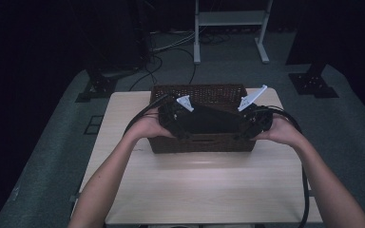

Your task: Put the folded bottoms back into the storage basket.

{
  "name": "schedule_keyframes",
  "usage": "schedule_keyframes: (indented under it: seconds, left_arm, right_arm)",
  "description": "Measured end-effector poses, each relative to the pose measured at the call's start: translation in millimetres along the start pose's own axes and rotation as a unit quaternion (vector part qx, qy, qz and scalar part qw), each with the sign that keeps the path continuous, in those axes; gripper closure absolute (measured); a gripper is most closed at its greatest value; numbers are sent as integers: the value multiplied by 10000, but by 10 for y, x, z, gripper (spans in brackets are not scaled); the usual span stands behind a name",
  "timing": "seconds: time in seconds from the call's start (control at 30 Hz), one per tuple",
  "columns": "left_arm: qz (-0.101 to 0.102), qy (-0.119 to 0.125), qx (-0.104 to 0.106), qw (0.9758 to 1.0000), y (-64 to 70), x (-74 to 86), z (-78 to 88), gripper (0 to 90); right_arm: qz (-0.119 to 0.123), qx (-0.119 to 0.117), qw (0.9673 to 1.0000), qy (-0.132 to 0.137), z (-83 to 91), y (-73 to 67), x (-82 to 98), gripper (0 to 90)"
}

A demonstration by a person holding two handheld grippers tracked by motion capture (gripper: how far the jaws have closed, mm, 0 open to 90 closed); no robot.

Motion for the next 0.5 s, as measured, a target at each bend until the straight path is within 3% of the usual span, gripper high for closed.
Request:
schedule_keyframes:
  seconds: [0.33,0.5]
  left_arm:
    - [32,100,-37,9999,105,84,41,116]
    - [67,121,-37,9999,131,140,69,116]
  right_arm:
    - [110,-58,9999,23,-10,-112,71,245]
    - [34,-81,10000,7,-31,-170,141,245]
Point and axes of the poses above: each handheld gripper's, and its own axes: z roughly backward along the jaws, x roughly out of its underside, y roughly to its right, the point moved 8 cm from there along -z, roughly forward along the jaws, and after that the axes turned 13 degrees about y, right-handed, at the moved point
